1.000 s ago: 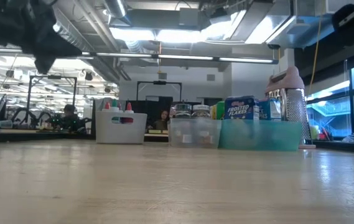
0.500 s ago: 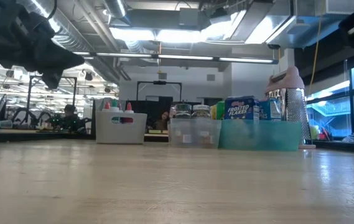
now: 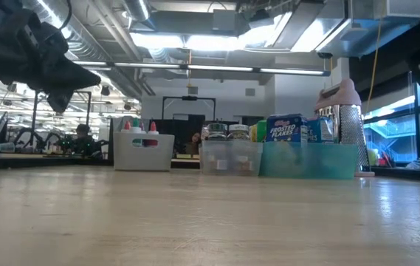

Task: Pick & Place Kitchen Items
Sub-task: Return to Home Position

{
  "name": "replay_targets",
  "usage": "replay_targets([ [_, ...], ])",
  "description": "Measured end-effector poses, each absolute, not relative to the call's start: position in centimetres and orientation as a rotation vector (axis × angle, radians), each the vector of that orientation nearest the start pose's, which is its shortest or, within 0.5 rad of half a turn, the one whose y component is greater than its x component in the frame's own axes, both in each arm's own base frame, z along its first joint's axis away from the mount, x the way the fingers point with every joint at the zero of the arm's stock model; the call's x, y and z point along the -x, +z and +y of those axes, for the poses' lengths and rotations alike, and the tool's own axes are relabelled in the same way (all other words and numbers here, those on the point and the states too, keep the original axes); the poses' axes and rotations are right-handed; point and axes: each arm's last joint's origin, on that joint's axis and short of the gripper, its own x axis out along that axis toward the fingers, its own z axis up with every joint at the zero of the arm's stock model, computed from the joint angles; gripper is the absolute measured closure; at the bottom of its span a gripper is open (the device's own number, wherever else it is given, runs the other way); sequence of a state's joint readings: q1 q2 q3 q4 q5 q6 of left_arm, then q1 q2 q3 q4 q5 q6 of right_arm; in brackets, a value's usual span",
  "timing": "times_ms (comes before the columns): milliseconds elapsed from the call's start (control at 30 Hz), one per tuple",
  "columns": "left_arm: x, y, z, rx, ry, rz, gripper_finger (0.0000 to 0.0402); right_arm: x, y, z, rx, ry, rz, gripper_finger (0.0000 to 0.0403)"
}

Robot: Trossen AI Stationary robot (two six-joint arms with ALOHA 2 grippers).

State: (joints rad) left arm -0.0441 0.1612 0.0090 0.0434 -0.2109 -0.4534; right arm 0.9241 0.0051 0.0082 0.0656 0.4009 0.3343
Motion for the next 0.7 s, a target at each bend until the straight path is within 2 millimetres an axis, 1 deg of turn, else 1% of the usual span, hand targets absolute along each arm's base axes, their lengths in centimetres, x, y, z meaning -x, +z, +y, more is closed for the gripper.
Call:
replay_targets([
  [200, -11.02, 15.09, 0.19, 0.488, 0.235, 0.130, 0.0399, -6.62, 17.19, 6.96, -0.345, 0.561, 0.035, 0.0402],
  [367, -11.14, 14.81, -0.16, 0.521, 0.127, 0.189, 0.0400, -6.58, 17.16, 7.02, -0.358, 0.584, 0.045, 0.0402],
  [600, -10.92, 15.44, -0.44, 0.534, 0.011, 0.149, 0.0400, -6.57, 17.18, 7.04, -0.407, 0.593, 0.062, 0.0402],
  [700, -10.82, 15.35, -0.56, 0.541, -0.029, 0.169, 0.0399, -6.51, 17.15, 7.12, -0.431, 0.625, 0.079, 0.0402],
])
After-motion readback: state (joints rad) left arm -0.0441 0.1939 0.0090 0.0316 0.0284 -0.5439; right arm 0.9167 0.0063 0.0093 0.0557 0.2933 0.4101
